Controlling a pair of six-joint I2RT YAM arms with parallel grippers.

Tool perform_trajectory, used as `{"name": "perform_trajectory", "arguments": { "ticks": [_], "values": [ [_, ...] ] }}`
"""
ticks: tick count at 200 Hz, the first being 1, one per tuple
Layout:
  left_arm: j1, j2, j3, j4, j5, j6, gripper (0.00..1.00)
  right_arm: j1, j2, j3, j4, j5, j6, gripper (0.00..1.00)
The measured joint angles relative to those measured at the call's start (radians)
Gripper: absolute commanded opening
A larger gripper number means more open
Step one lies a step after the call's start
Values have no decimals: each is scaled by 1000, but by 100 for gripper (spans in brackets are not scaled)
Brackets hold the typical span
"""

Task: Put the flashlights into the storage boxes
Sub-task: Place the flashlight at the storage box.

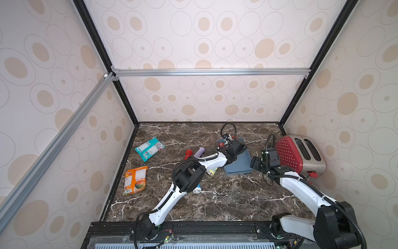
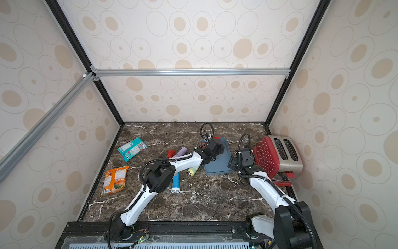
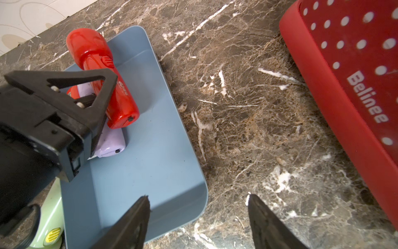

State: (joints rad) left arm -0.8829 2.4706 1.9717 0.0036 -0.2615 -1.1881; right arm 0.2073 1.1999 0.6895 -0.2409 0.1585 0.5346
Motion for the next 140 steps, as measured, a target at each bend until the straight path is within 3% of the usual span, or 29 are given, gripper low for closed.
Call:
{"name": "perform_trajectory", "arguments": {
  "ticks": [90,140],
  "values": [
    [-5,0,24,-89,-53,28,37,0,0,0,4,7,2,74],
    [-11,-5,24,-92,-86,57,50,0,0,0,3,8,2,74]
  ]
}}
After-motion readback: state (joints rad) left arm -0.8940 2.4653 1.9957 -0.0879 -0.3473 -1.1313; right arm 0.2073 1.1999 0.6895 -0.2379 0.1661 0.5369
